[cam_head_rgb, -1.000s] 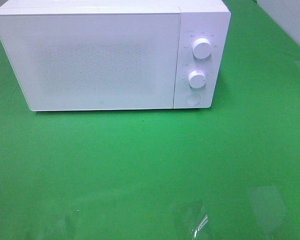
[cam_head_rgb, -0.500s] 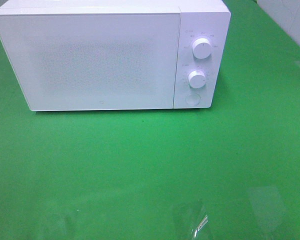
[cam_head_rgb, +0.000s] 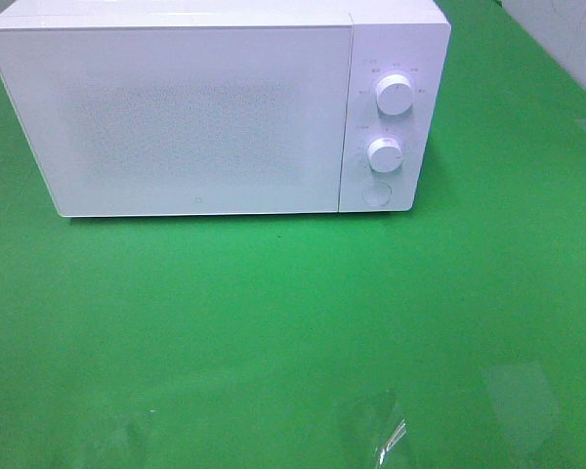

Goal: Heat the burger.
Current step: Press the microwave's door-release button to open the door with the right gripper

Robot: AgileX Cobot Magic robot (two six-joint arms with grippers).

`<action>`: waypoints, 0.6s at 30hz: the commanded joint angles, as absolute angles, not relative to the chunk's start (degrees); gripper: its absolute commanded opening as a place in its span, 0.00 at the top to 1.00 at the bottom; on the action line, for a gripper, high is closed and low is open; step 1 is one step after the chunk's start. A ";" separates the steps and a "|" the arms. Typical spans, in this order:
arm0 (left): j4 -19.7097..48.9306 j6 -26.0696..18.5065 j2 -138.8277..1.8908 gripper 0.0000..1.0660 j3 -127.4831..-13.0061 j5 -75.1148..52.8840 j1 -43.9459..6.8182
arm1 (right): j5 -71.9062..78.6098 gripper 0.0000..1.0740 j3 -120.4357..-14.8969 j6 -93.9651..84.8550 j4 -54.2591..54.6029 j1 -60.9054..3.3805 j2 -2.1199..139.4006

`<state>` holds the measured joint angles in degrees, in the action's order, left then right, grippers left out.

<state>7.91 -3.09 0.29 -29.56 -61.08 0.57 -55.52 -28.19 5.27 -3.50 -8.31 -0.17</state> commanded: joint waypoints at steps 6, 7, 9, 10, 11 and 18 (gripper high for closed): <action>8.02 -2.81 1.09 0.05 -29.62 -61.36 0.74 | -54.89 0.32 -28.13 4.98 -3.38 -8.02 -1.78; 8.02 -2.81 1.09 0.05 -29.62 -61.36 0.74 | -54.89 0.32 -28.13 4.98 -3.38 -8.02 -1.78; 8.02 -2.81 1.09 0.05 -29.62 -61.36 0.74 | -54.89 0.32 -28.13 4.98 -3.38 -8.02 -1.78; 8.02 -2.81 1.09 0.05 -29.62 -61.36 0.74 | -54.89 0.32 -28.13 4.98 -3.38 -8.02 -1.78; 8.02 -2.81 1.09 0.05 -29.62 -61.36 0.74 | -54.89 0.32 -28.13 4.98 -3.38 -8.02 -1.78; 8.02 -2.81 1.09 0.05 -29.62 -61.36 0.74 | -53.17 0.32 -29.45 4.98 -3.38 -8.02 -1.03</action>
<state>7.91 -3.09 0.29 -29.56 -61.08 0.57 -55.29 -28.19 5.16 -3.50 -8.31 -0.17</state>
